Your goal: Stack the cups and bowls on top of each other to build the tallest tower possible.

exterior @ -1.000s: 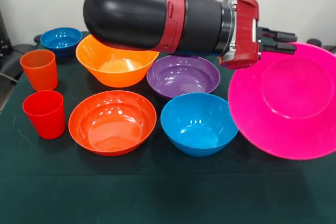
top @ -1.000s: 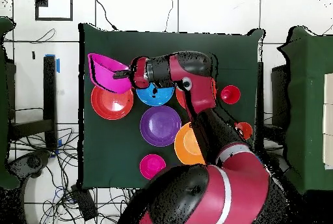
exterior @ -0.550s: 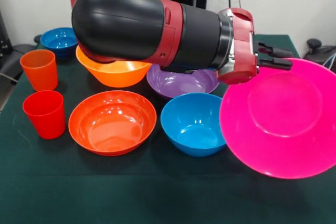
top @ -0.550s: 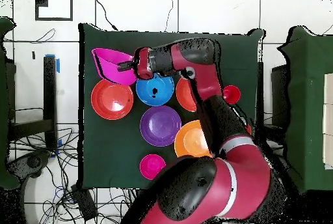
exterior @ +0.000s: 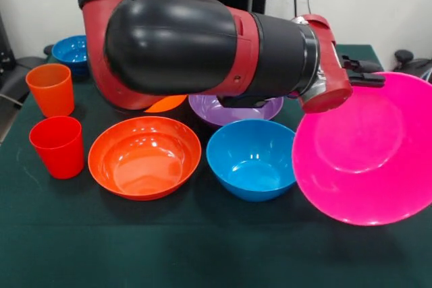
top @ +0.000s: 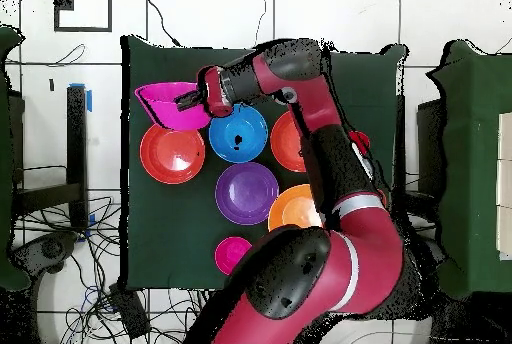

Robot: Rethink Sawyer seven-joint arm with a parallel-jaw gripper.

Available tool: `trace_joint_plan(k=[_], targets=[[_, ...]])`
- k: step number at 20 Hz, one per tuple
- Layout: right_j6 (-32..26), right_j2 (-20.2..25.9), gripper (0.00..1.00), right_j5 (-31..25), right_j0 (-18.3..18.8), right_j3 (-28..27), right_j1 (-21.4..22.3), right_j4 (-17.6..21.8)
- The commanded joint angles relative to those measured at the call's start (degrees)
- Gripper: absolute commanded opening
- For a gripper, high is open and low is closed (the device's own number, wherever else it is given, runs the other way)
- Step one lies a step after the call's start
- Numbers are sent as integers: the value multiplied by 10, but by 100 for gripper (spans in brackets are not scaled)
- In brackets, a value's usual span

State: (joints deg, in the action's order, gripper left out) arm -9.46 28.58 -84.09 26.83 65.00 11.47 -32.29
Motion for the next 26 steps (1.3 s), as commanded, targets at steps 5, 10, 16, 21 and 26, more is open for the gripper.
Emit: trace_joint_plan(k=[5, 10, 16, 21, 26], targets=[[-40, 88, 0, -71, 8, -52, -22, 85], [1, 89, 0, 31, 42, 31, 7, 66], [104, 73, 0, 187, 93, 191, 78, -7], [199, 47, 0, 289, 117, 320, 176, -82], [247, 31, 0, 346, 126, 373, 224, -119]])
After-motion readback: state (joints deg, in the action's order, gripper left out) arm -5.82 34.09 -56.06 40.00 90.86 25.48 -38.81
